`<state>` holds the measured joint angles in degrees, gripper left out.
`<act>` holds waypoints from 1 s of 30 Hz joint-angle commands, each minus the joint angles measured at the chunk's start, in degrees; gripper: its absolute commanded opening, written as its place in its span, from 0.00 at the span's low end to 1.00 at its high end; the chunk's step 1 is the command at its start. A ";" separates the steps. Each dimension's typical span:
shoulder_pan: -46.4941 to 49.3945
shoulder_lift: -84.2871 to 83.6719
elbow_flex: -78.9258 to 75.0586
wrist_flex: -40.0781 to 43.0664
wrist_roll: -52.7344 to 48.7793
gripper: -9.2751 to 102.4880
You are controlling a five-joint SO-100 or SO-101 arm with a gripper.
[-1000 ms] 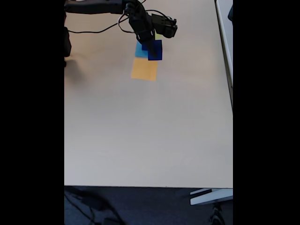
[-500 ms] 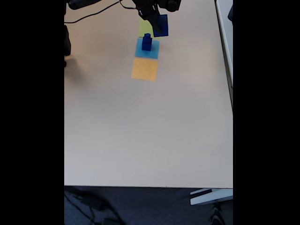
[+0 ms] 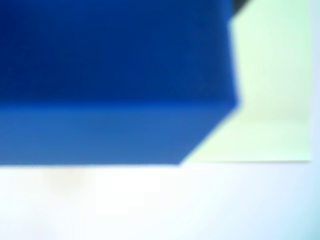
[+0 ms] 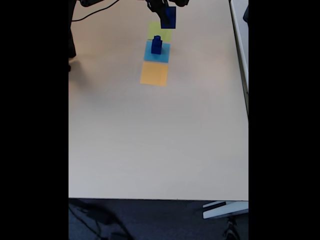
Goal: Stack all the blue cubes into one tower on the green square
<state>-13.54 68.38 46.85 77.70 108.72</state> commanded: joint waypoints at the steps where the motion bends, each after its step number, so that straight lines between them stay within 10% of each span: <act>1: -0.97 0.53 -4.39 -0.97 2.02 0.11; 30: -9.40 -9.23 -4.04 -4.75 12.22 0.10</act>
<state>-22.32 58.36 46.76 74.53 120.23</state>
